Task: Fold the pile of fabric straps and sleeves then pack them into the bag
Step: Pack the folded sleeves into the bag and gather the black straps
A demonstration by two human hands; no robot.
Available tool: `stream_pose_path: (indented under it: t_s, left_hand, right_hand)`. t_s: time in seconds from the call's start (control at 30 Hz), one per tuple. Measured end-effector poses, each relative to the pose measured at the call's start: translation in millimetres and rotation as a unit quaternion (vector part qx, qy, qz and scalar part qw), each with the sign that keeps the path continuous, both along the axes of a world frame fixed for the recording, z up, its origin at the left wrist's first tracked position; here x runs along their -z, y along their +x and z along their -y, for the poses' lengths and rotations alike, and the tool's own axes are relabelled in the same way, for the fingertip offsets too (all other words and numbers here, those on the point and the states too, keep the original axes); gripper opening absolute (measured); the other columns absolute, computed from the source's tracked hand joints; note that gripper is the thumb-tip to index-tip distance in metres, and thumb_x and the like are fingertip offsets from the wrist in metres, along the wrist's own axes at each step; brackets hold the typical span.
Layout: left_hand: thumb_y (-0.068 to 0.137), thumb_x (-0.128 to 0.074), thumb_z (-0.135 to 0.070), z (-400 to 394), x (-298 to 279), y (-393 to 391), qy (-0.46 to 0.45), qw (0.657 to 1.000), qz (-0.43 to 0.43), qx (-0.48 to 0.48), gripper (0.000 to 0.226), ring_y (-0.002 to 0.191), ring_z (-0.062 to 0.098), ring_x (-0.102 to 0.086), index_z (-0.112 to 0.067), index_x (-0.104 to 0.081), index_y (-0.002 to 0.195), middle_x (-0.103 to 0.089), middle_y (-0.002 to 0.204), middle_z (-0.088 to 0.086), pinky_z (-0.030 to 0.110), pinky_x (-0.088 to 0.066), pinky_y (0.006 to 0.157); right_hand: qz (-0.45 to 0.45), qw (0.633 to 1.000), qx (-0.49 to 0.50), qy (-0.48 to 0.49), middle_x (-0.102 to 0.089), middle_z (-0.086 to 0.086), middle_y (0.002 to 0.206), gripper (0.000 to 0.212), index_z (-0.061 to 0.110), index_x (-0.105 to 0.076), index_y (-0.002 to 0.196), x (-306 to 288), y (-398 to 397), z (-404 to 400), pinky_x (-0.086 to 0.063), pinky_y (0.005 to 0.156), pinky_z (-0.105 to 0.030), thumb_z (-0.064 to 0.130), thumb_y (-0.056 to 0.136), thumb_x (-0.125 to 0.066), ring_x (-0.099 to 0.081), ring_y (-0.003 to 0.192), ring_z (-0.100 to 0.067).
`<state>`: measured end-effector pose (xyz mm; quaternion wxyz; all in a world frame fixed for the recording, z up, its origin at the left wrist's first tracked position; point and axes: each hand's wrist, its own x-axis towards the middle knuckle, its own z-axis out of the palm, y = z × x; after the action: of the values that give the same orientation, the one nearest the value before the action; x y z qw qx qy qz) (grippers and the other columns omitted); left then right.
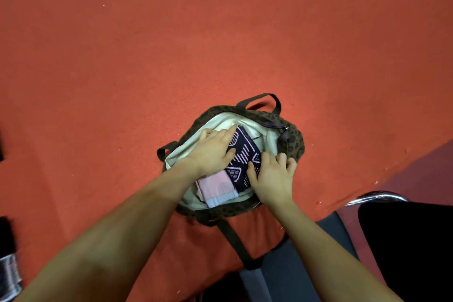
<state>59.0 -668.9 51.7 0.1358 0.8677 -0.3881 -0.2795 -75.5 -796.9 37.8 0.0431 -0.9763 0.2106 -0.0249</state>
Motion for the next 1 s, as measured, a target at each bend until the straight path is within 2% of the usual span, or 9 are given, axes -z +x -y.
stream_pose_path:
  t_s: [0.07, 0.17, 0.33, 0.5, 0.63, 0.73, 0.8, 0.87, 1.0]
  left_hand:
    - [0.099, -0.037, -0.036, 5.1, 0.2, -4.0, 0.018, 1.0, 0.008, 0.024, 0.066, 0.126, 0.023, -0.039, -0.014, -0.006, 0.152, -0.043, 0.14, 0.004, 0.041, -0.016, 0.109]
    - [0.101, -0.031, -0.041, 9.4, 5.8, -21.0, 0.048, 0.996, 0.076, 0.028, 0.063, 0.125, 0.025, -0.034, -0.019, -0.004, 0.153, -0.032, 0.148, -0.001, 0.038, -0.016, 0.103]
    - [0.103, -0.023, -0.042, -4.0, 9.2, -27.5, 0.066, 0.992, 0.11, -0.008, 0.057, 0.145, 0.026, -0.012, -0.026, -0.001, 0.153, -0.008, 0.16, -0.005, 0.04, -0.008, 0.112]
    - [0.103, -0.021, -0.042, -4.8, 11.8, -31.1, 0.096, 0.991, 0.091, -0.008, 0.055, 0.147, 0.024, -0.003, -0.033, 0.002, 0.152, -0.001, 0.161, -0.007, 0.044, 0.002, 0.115]
    - [0.103, -0.023, -0.039, -4.7, -0.1, -29.8, 0.093, 0.99, 0.103, -0.004, 0.054, 0.146, 0.024, -0.008, -0.031, -0.003, 0.153, -0.005, 0.161, -0.003, 0.043, -0.003, 0.115]
    - [0.102, -0.029, -0.034, -27.4, -13.2, -31.6, 0.052, 0.992, 0.114, -0.015, 0.052, 0.144, 0.025, -0.02, -0.023, -0.019, 0.152, -0.018, 0.159, 0.001, 0.045, -0.011, 0.113]
    - [0.099, -0.022, -0.037, -47.7, -24.4, -30.4, 0.049, 0.991, 0.11, -0.05, 0.054, 0.143, 0.026, -0.025, -0.02, -0.026, 0.15, -0.022, 0.157, 0.003, 0.046, -0.016, 0.112]
    - [0.099, -0.018, -0.038, -70.9, -34.7, -26.6, 0.063, 0.988, 0.111, -0.085, 0.056, 0.144, 0.025, -0.02, -0.02, -0.021, 0.152, -0.016, 0.159, 0.002, 0.044, -0.014, 0.112]
    - [0.102, -0.029, -0.035, -128.5, -51.1, -20.2, 0.059, 0.978, 0.13, -0.15, 0.054, 0.146, 0.02, -0.012, -0.022, -0.015, 0.153, -0.007, 0.161, -0.001, 0.038, -0.008, 0.113]
  right_hand:
    - [-0.011, 1.0, 0.008, -0.011, -0.063, -0.01, 0.088, 0.043, 0.006, -0.064, 0.099, -0.2, -2.8, -0.1, -0.028, 0.083, -0.043, 0.038, 0.084, -0.04, -0.053, 0.079, -0.032]
    - [-0.04, 0.999, -0.003, 0.003, -0.059, -0.009, 0.125, 0.052, 0.015, -0.055, 0.132, 0.9, 7.7, -1.2, -0.025, 0.091, -0.045, 0.038, 0.09, -0.035, -0.054, 0.106, -0.033]
    - [-0.133, 0.989, -0.027, 0.049, -0.034, 0.001, 0.153, 0.059, 0.027, -0.027, 0.15, 9.4, 18.1, 2.0, -0.003, 0.108, -0.045, 0.044, 0.095, -0.012, -0.031, 0.14, -0.028]
    - [-0.148, 0.988, -0.008, 0.033, -0.032, -0.001, 0.154, 0.063, 0.027, -0.027, 0.15, 17.9, 12.2, 3.7, 0.004, 0.111, -0.043, 0.049, 0.094, -0.008, -0.025, 0.143, -0.027]
    - [-0.119, 0.992, -0.003, 0.032, -0.044, -0.003, 0.146, 0.058, 0.018, -0.044, 0.142, 6.2, 17.0, -3.9, -0.013, 0.105, -0.047, 0.042, 0.095, -0.021, -0.041, 0.132, -0.031]
    - [-0.092, 0.996, -0.004, 0.02, -0.05, -0.004, 0.142, 0.052, 0.015, -0.053, 0.134, -9.6, 22.0, -18.8, -0.025, 0.095, -0.047, 0.037, 0.092, -0.032, -0.05, 0.122, -0.029]
    - [-0.088, 0.996, -0.018, 0.02, -0.053, -0.003, 0.138, 0.05, 0.016, -0.057, 0.13, -22.4, 29.8, -35.0, -0.033, 0.093, -0.047, 0.035, 0.09, -0.034, -0.054, 0.117, -0.028]
    - [-0.087, 0.995, -0.044, 0.019, -0.057, -0.004, 0.134, 0.05, 0.016, -0.061, 0.126, -33.7, 40.6, -55.9, -0.035, 0.091, -0.045, 0.035, 0.089, -0.034, -0.058, 0.113, -0.026]
    - [-0.077, 0.99, -0.117, 0.031, -0.061, -0.006, 0.129, 0.049, 0.014, -0.063, 0.123, -47.4, 63.6, -111.3, -0.035, 0.086, -0.04, 0.034, 0.088, -0.035, -0.061, 0.109, -0.028]
